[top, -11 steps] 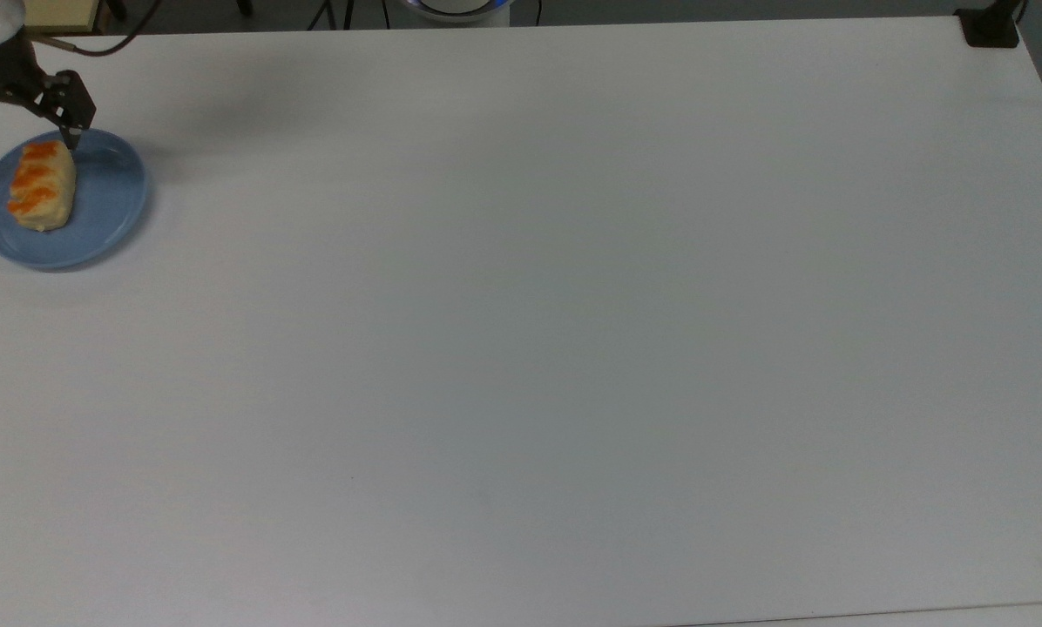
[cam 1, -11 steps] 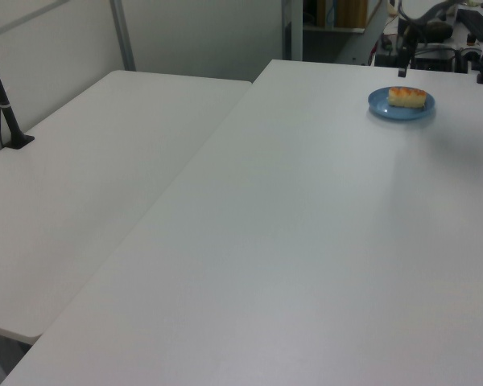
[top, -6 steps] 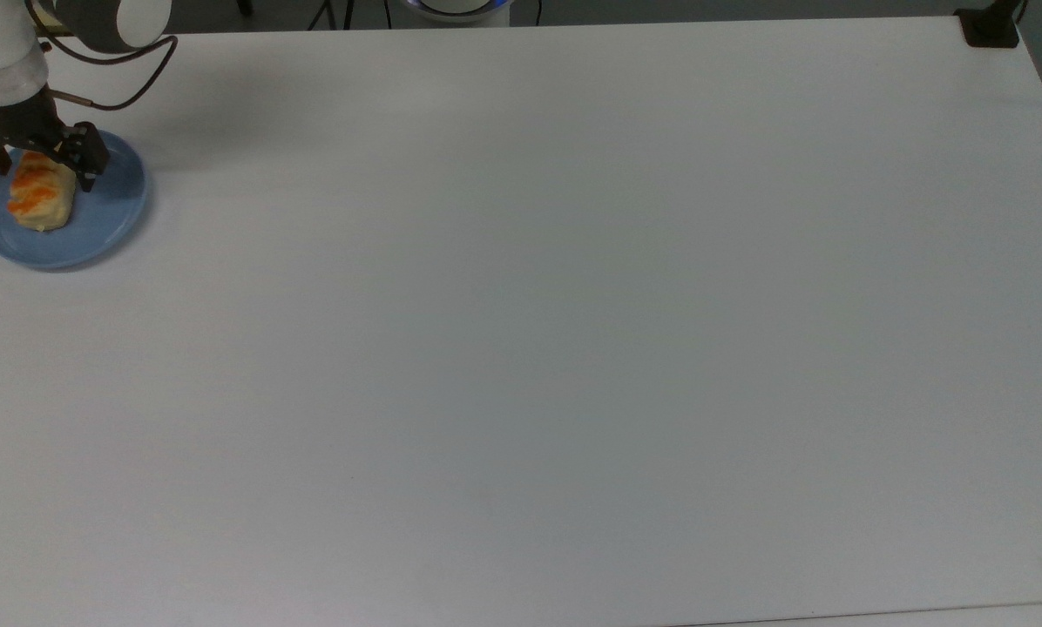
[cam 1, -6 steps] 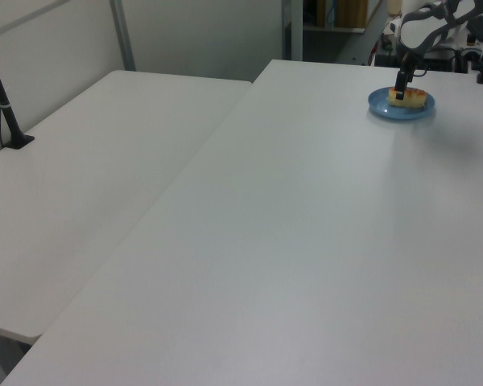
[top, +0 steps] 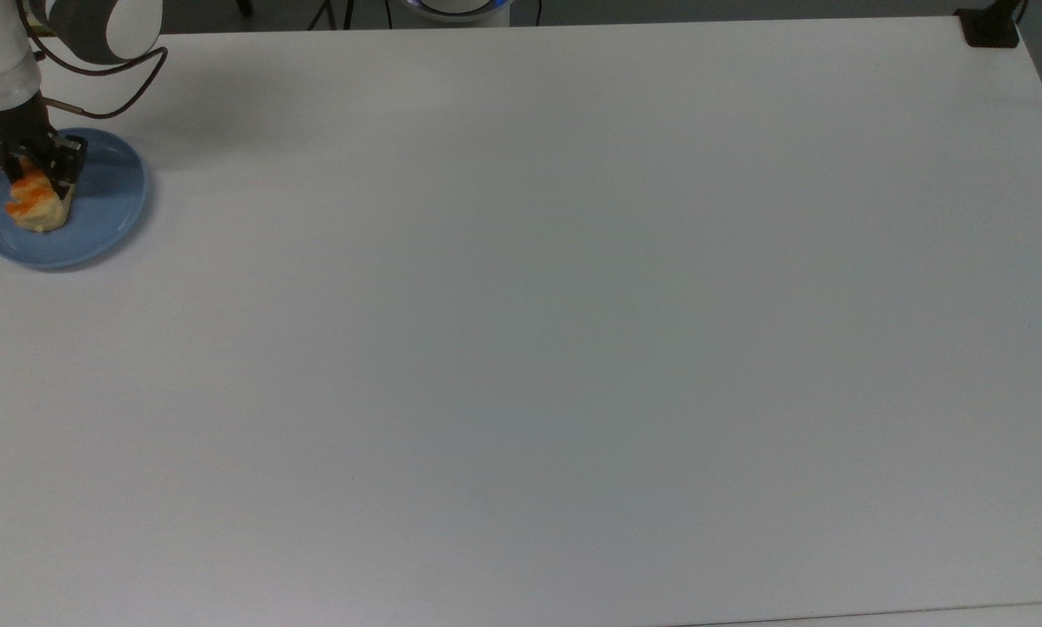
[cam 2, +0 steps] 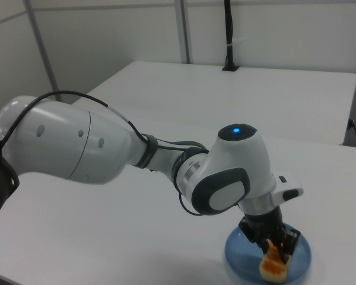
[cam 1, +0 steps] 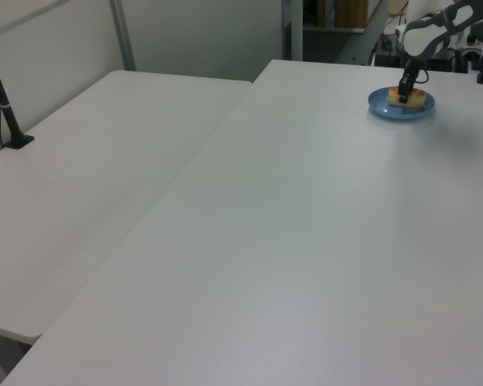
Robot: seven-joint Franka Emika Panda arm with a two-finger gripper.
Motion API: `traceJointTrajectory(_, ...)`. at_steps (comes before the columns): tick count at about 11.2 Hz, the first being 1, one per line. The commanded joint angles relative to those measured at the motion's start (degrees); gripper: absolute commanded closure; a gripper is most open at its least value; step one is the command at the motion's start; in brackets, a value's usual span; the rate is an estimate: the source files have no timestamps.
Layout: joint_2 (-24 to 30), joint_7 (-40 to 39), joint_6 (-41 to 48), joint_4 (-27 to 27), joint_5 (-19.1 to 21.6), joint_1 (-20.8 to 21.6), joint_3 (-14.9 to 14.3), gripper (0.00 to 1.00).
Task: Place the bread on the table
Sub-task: 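Lift the bread off the plate and carry it beside the plate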
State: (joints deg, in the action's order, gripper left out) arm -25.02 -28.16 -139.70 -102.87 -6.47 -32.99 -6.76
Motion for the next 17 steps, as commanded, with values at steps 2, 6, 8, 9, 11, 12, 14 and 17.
traceJointTrajectory(2, 0.5, -0.32, -0.75, 2.39, 9.17, 0.3, -0.54, 0.61)
traceJointTrajectory(6, -3.53, 2.91, -1.01, 14.06, 15.52, 1.26, -0.28, 0.61)
traceJointTrajectory(8, -9.41, 7.84, -1.53, 22.68, 15.61, 3.36, 0.17, 0.61)
traceJointTrajectory(9, -12.31, 8.81, -2.32, 25.85, 15.7, 5.12, 0.17, 0.61)
traceJointTrajectory(11, -14.44, 12.06, -5.91, 27.11, 15.7, 8.11, 0.17, 0.61)
traceJointTrajectory(12, -15.4, 12.25, -6.02, 27.11, 15.44, 9.34, 0.08, 0.61)
traceJointTrajectory(14, -16.9, 11.99, -6.02, 27.02, 15.08, 10.93, 0.08, 0.61)
traceJointTrajectory(17, -17.96, 12.08, -6.11, 26.94, 15.0, 11.72, 0.08, 0.13)
